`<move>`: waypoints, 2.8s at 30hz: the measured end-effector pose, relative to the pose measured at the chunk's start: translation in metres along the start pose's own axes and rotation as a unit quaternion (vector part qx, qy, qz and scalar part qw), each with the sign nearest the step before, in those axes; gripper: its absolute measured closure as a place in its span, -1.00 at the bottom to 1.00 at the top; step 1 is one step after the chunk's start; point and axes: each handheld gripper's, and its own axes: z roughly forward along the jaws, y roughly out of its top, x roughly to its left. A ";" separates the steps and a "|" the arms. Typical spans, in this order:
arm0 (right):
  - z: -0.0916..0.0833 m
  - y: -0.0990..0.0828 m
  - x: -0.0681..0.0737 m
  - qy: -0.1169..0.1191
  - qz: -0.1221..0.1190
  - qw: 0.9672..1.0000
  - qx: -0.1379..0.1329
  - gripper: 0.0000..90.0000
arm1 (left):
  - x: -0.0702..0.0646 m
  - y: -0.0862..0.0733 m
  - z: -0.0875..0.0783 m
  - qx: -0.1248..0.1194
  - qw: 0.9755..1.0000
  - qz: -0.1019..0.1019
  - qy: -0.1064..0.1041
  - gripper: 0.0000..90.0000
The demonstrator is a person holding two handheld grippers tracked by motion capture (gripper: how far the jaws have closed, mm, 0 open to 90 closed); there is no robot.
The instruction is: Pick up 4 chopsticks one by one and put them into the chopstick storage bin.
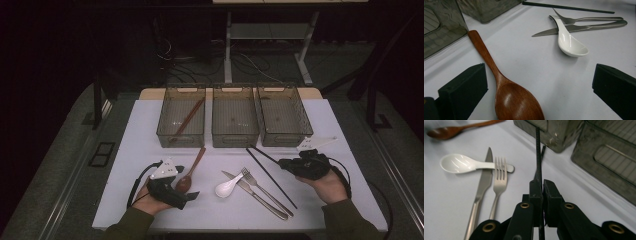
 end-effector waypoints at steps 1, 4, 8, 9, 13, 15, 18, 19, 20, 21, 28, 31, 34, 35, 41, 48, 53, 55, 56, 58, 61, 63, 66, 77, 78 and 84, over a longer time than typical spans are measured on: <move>0.000 0.002 0.001 0.005 0.002 1.000 -0.003 0.92 | 0.000 0.000 0.000 -0.001 1.000 -0.002 0.000 -1.00; 0.001 0.006 0.003 0.009 -0.002 1.000 -0.007 0.91 | 0.000 -0.001 0.001 -0.002 1.000 -0.004 -0.001 -1.00; 0.002 0.012 0.006 0.016 -0.006 1.000 -0.014 0.91 | 0.000 0.000 0.000 -0.005 1.000 -0.005 0.001 -1.00; 0.002 0.013 0.007 0.019 -0.005 1.000 -0.013 0.92 | 0.000 0.000 0.000 -0.004 1.000 -0.005 0.001 -1.00; 0.005 0.019 0.008 0.024 -0.007 1.000 -0.017 0.91 | 0.000 0.000 0.001 -0.003 1.000 -0.005 0.001 -1.00; 0.006 0.024 0.008 0.028 -0.008 0.999 -0.022 0.91 | 0.000 0.000 0.000 -0.002 1.000 -0.003 0.001 -1.00; 0.010 0.031 0.010 0.031 -0.015 0.999 -0.025 0.92 | 0.000 0.000 0.001 -0.002 1.000 -0.001 0.000 -1.00; 0.011 0.033 0.011 0.033 -0.014 0.999 -0.025 0.91 | 0.000 0.000 0.001 -0.003 1.000 -0.001 0.000 -1.00; 0.012 0.035 0.011 0.033 -0.017 0.999 -0.024 0.91 | 0.000 0.000 0.001 -0.002 1.000 -0.001 0.001 -1.00; 0.014 0.037 0.012 0.034 -0.017 0.999 -0.025 0.91 | 0.000 0.000 0.001 -0.003 1.000 -0.002 0.001 -1.00; 0.023 0.052 0.017 0.038 -0.020 0.999 -0.032 0.91 | 0.000 -0.001 0.002 -0.008 1.000 -0.006 0.000 -1.00; 0.027 0.059 0.020 0.039 -0.023 0.998 -0.034 0.91 | 0.000 -0.001 0.002 -0.006 1.000 -0.007 0.000 -1.00; 0.031 0.066 0.021 0.040 -0.024 0.998 -0.039 0.91 | -0.001 -0.001 0.002 -0.008 1.000 -0.008 0.001 -1.00; 0.033 0.069 0.022 0.041 -0.025 0.998 -0.040 0.91 | -0.001 -0.001 0.003 -0.008 1.000 -0.007 -0.001 -1.00; 0.045 0.085 0.026 0.040 -0.032 0.998 -0.036 0.91 | -0.001 -0.001 0.002 -0.007 1.000 -0.002 -0.001 -1.00; 0.059 0.103 0.031 0.034 -0.032 0.998 -0.029 0.91 | -0.001 -0.001 0.002 -0.007 1.000 -0.001 -0.003 -1.00; 0.068 0.116 0.033 0.031 -0.032 0.999 -0.029 0.91 | -0.002 -0.001 0.003 -0.004 1.000 -0.001 -0.004 -1.00; 0.072 0.120 0.034 0.030 -0.033 0.999 -0.029 0.91 | -0.002 -0.001 0.004 -0.004 1.000 0.000 -0.005 -1.00; 0.074 0.123 0.034 0.029 -0.032 0.999 -0.028 0.91 | -0.002 -0.001 0.004 -0.003 1.000 0.000 -0.006 -1.00; 0.079 0.128 0.035 0.028 -0.034 0.999 -0.028 0.91 | -0.002 -0.001 0.004 -0.002 1.000 0.001 -0.005 -1.00; 0.085 0.135 0.037 0.025 -0.027 0.999 -0.027 0.91 | -0.002 -0.001 0.004 -0.004 1.000 -0.001 -0.004 -1.00; 0.089 0.140 0.036 0.026 -0.027 0.999 -0.026 0.91 | -0.002 -0.001 0.003 -0.004 1.000 -0.003 -0.005 -1.00; 0.094 0.148 0.036 0.026 -0.024 0.999 -0.027 0.92 | -0.002 -0.002 0.003 -0.005 1.000 -0.003 -0.004 -1.00; 0.117 0.178 0.040 0.018 -0.019 0.999 -0.018 0.91 | -0.001 -0.001 0.003 -0.008 1.000 -0.003 -0.006 -1.00; 0.120 0.180 0.041 0.018 -0.019 1.000 -0.018 0.91 | -0.001 -0.001 0.003 -0.009 1.000 -0.002 -0.005 -1.00; 0.135 0.195 0.044 0.005 -0.014 1.000 -0.013 0.91 | -0.001 -0.001 0.002 -0.003 1.000 0.004 -0.005 -1.00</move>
